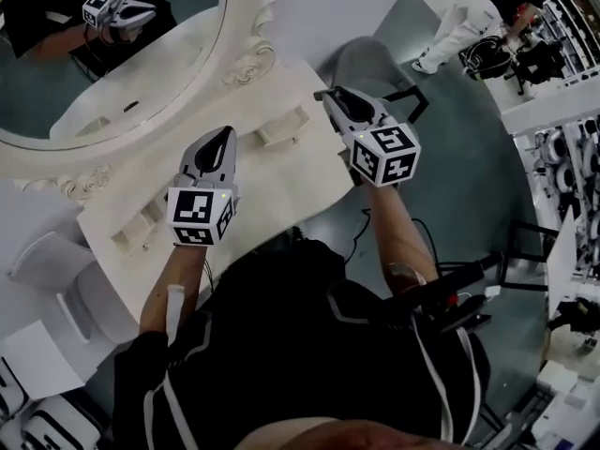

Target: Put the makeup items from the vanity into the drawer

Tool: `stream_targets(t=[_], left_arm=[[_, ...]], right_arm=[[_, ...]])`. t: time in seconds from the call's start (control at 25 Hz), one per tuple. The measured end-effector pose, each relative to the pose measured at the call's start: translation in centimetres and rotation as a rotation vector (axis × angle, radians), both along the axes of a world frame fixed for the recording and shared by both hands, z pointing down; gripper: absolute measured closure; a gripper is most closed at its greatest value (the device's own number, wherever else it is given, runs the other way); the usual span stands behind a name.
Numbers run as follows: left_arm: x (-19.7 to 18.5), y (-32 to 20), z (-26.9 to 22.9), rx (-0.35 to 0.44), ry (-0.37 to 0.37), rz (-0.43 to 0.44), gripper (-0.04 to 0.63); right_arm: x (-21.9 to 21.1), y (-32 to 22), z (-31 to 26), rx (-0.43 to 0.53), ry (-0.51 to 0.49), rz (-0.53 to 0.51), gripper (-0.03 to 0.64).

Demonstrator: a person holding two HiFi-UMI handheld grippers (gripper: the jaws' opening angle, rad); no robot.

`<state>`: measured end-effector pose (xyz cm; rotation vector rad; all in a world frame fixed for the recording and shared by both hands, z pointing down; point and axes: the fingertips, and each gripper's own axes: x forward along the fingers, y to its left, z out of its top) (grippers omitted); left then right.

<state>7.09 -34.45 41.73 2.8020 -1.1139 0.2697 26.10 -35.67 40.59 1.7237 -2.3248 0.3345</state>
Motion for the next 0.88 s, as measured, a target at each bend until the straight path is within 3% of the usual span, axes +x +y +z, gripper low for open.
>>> stream_targets(t=[0.32, 0.56, 0.88], left_arm=[[1.9, -0.9, 3.9, -0.068, -0.023, -0.098, 0.592], [1.8, -1.0, 6.6, -0.105, -0.067, -0.157, 0.592], [1.0, -1.6, 9.4, -0.161, -0.066, -0.257, 0.592]], right_arm=[[0.9, -3.3, 4.6, -0.079, 0.021, -0.111, 0.514], [1.0, -5.2, 9.4, -0.156, 0.038, -0.163, 0.514], [0.6, -5.7, 16.2, -0.28, 0.072, -0.233, 0.514]])
